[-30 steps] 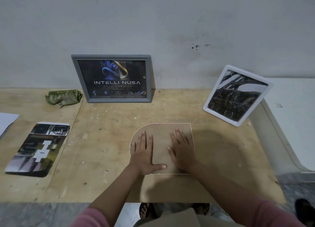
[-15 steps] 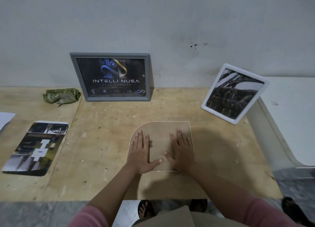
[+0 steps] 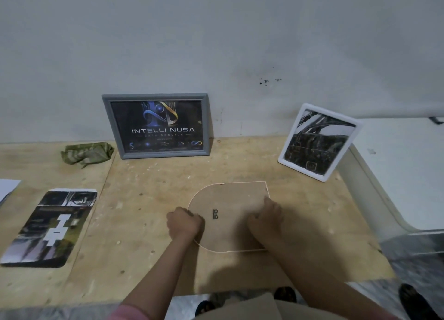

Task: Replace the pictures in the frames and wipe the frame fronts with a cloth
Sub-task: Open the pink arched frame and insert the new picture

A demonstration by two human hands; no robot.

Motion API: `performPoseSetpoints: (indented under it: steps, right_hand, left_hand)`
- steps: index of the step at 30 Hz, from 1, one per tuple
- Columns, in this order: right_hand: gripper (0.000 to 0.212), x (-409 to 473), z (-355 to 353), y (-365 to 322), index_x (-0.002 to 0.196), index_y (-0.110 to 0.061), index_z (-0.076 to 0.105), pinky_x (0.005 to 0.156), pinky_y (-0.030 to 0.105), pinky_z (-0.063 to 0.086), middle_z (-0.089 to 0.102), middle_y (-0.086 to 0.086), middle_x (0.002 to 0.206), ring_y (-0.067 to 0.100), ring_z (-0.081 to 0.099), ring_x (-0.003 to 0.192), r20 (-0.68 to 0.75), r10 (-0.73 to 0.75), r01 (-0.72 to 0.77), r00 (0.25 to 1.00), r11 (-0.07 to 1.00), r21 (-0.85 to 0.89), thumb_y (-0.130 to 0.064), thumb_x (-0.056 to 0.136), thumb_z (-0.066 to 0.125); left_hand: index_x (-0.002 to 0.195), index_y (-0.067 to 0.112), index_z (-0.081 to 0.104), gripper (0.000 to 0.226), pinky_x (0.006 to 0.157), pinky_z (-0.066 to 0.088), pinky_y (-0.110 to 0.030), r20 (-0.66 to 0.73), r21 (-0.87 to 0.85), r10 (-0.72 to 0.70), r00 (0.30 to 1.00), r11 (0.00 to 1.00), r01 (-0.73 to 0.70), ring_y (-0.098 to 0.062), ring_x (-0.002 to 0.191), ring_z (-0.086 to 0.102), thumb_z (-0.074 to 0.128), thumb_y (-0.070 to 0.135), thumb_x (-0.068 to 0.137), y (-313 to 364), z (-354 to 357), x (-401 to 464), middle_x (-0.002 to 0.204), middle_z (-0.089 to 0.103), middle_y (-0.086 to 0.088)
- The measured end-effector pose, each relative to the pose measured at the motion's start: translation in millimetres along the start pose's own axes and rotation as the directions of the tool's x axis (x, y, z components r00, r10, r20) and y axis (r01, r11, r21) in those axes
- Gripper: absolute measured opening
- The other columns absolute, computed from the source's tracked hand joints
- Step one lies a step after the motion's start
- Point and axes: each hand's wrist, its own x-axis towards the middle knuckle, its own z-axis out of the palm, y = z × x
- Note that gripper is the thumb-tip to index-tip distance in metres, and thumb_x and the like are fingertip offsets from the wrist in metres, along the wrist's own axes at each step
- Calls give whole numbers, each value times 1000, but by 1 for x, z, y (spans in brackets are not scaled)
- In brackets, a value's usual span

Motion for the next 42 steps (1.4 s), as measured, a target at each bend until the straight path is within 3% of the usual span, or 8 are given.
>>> performPoseSetpoints:
  steps: [11, 14, 17, 21, 24, 31, 37, 42]
  right_hand:
    - [58, 23, -32, -13, 113, -14, 60, 96, 43, 41, 53, 19, 117, 41, 50, 109, 50, 377, -371, 925, 867, 333, -61, 77, 58]
    - [95, 52, -27, 2, 106, -10, 66, 92, 53, 49, 68, 17, 108, 39, 63, 101, 249, 329, -400, 911, 558, 727, -89, 59, 43]
    - [67, 32, -67, -41, 107, -19, 66, 97, 45, 46, 69, 7, 108, 29, 63, 101, 319, 273, -344, 908, 47, 938, -74, 77, 41]
    - [28, 16, -104, -70, 75, -22, 54, 71, 30, 45, 58, 1, 77, 16, 55, 71, 220, 255, -156, 942, -247, 956, -37, 95, 42]
    - [23, 8, -121, -74, 66, -16, 43, 55, 21, 33, 39, 2, 68, 13, 40, 57, 168, 203, -88, 965, -353, 931, -6, 87, 39]
    - [60, 2, -132, -57, 138, -8, 38, 69, 38, 47, 46, 17, 129, 30, 56, 92, 217, 50, -202, 975, -212, 956, 10, 82, 29]
    - [40, 5, -115, -43, 130, -9, 46, 60, 35, 57, 68, 16, 104, 29, 70, 76, 266, -48, -261, 963, 88, 961, -2, 92, 36]
    - [55, 27, -108, -49, 145, -16, 31, 109, 46, 35, 37, 7, 148, 26, 42, 130, 26, -5, -14, 1000, 721, 692, -31, 96, 51]
  left_hand:
    - [75, 14, 62, 17, 78, 51, -34, 81, -349, 90, 993, 935, -56, -30, 87, 68, 77, 8, 70, 14, -30, 18, 85, 68, -12]
    - [80, 14, 65, 14, 79, 52, -37, -15, -443, 179, 984, 881, -167, -32, 88, 66, 75, 7, 74, 25, -43, 20, 85, 67, -11]
    - [76, 15, 64, 14, 73, 47, -31, -117, -593, 220, 968, 767, -246, -25, 80, 61, 68, 24, 85, 51, -59, 2, 76, 64, -4]
    - [65, 15, 48, 42, 56, 32, -29, -124, -822, 102, 987, 546, -160, -16, 62, 41, 53, 47, 91, 86, -75, -19, 63, 46, -2]
    - [99, 14, 53, 7, 65, 39, -27, 26, -949, 125, 992, 314, -15, -19, 75, 49, 55, 12, 92, 104, -81, -26, 90, 60, -13]
    - [87, -4, 50, 21, 99, 41, -49, 350, -936, 262, 899, 72, 343, -31, 82, 57, 34, 3, 99, 105, -101, -27, 89, 60, -22]
    - [105, 3, 60, 27, 75, 54, -43, 277, -961, 359, 891, 108, 255, -29, 87, 64, 38, 20, 101, 97, -101, -19, 87, 72, -14]
    - [108, 3, 63, 22, 69, 58, -34, 112, -916, 490, 865, 388, -101, -24, 75, 66, 43, 10, 99, 100, -115, -18, 89, 70, -12]
